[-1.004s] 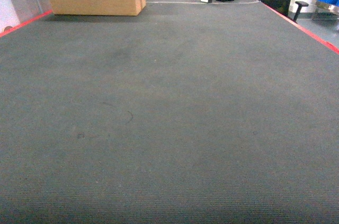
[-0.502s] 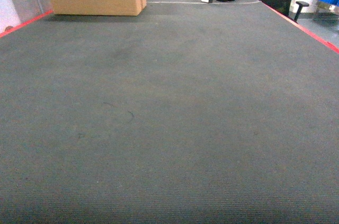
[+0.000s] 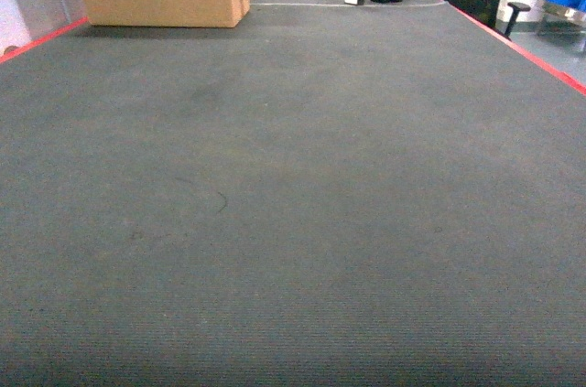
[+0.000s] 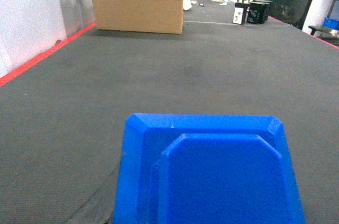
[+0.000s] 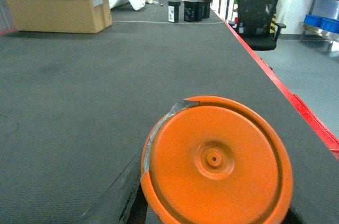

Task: Sort blue parts and orange caps into right shelf containers

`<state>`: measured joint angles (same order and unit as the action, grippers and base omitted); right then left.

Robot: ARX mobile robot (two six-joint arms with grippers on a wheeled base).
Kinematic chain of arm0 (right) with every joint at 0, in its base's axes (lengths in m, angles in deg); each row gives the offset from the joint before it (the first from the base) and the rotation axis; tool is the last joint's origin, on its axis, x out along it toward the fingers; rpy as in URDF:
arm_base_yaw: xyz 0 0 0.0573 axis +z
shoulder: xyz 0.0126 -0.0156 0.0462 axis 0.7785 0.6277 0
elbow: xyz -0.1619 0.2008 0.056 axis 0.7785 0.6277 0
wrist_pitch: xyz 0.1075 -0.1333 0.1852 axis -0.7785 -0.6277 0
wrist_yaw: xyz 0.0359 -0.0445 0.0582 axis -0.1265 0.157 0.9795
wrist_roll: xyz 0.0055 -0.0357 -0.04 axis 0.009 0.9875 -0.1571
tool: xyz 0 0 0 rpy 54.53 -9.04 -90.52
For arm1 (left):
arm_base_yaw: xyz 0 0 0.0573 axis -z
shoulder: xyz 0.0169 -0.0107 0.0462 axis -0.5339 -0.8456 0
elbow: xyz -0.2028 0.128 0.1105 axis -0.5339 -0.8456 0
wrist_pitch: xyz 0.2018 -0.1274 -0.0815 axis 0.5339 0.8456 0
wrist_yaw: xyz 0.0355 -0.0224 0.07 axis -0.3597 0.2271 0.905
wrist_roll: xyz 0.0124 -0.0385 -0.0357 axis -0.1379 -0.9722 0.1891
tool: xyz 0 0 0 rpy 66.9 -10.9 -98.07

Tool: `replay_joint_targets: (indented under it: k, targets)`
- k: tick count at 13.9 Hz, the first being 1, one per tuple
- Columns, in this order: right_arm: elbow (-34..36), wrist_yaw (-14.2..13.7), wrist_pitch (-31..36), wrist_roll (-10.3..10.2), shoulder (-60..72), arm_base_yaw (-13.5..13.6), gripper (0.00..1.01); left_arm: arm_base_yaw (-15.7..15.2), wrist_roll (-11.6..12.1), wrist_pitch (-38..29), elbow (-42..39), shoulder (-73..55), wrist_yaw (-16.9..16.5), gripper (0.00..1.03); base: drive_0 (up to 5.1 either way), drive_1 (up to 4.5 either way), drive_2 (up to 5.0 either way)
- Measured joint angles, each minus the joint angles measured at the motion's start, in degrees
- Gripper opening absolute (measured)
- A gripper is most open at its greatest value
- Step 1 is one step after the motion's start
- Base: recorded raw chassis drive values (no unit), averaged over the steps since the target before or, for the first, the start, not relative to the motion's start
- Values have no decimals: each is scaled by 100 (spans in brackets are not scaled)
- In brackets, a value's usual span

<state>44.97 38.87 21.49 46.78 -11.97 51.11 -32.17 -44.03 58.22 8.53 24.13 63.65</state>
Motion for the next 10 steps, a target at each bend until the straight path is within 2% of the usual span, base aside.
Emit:
replay_joint_targets:
  k: [10]
  targets:
    - [0, -2, 0, 2, 0, 0, 43, -4, 0, 0, 0, 0, -4, 42, -174, -174, -174]
